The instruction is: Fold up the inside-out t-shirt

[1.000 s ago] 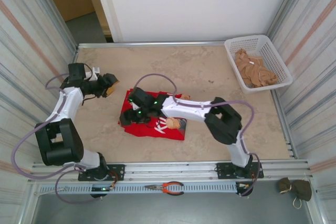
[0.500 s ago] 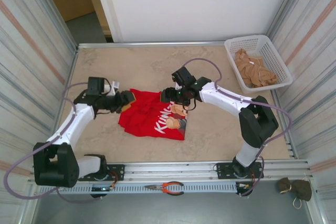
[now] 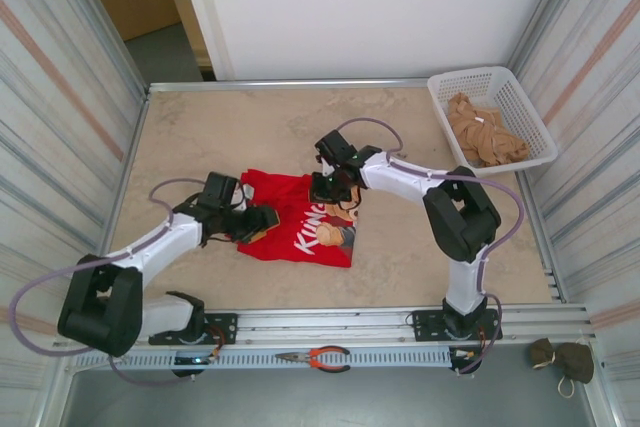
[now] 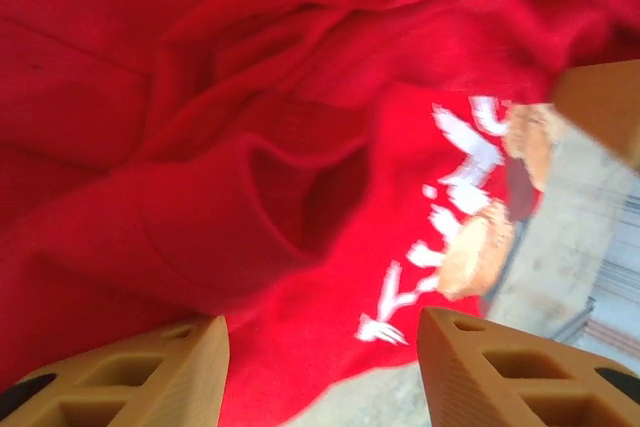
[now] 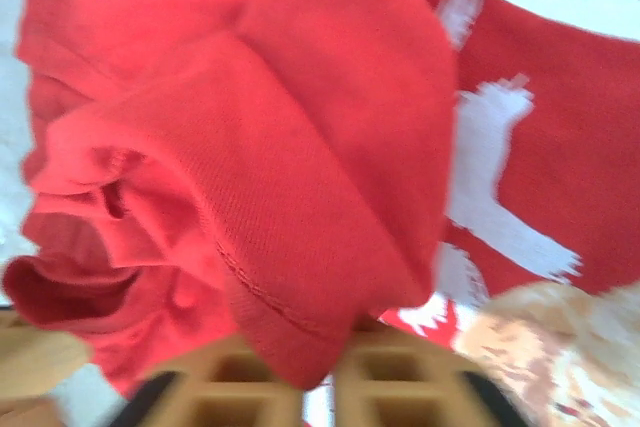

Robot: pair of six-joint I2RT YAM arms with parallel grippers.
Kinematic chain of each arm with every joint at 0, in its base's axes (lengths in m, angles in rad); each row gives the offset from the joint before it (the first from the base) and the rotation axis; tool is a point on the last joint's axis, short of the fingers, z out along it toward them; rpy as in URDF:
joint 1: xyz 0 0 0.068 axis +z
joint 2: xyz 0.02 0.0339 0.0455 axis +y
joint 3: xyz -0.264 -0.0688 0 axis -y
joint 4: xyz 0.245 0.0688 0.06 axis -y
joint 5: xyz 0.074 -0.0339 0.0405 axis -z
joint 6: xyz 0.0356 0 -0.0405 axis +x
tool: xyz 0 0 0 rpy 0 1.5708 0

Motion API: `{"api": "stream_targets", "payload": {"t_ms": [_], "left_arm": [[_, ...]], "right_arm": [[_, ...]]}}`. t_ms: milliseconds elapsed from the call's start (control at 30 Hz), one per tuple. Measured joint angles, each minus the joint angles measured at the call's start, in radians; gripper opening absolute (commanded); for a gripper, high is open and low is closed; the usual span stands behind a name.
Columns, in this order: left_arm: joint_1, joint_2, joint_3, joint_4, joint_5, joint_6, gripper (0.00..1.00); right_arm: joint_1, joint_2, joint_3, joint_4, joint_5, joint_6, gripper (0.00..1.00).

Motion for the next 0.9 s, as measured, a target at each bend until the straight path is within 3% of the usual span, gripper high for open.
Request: {"api": "stream_targets", "payload": {"t_ms": [233, 267, 333, 367, 433, 600, 900], "left_arm": [[0.0, 0.023, -0.043, 0.048, -0.022, -0.014, 0.53], [0.0, 0.019, -0.043, 0.05, -0.026, -0.016, 0.53], [0.0, 0.006, -0.043, 0.051, -0.031, -0.02, 0.52], [0.0, -0.003, -0.043, 0.051, -0.035, -0.022, 0.53], [0.0, -0.019, -0.042, 0.05, -0.039, -0.027, 0.53], [0.0, -0.071, -0.029, 0.015, -0.058, -0.03, 0.53], [-0.002, -0.092, 0.0, 0.051, -0.074, -0.088, 0.53]], "right_arm": [[0.005, 0.074, 0.206, 0.077, -0.113, 0.041, 0.0], [0.004, 0.109, 0.249, 0.113, -0.139, 0.053, 0.14], [0.004, 0.185, 0.325, 0.191, -0.2, 0.076, 0.56], [0.004, 0.229, 0.36, 0.242, -0.231, 0.09, 0.65], [0.004, 0.292, 0.397, 0.329, -0.28, 0.113, 0.72], [0.004, 0.265, 0.299, 0.396, -0.321, 0.122, 0.73], [-0.098, -0.056, -0.043, 0.309, -0.292, 0.057, 0.7]]}}
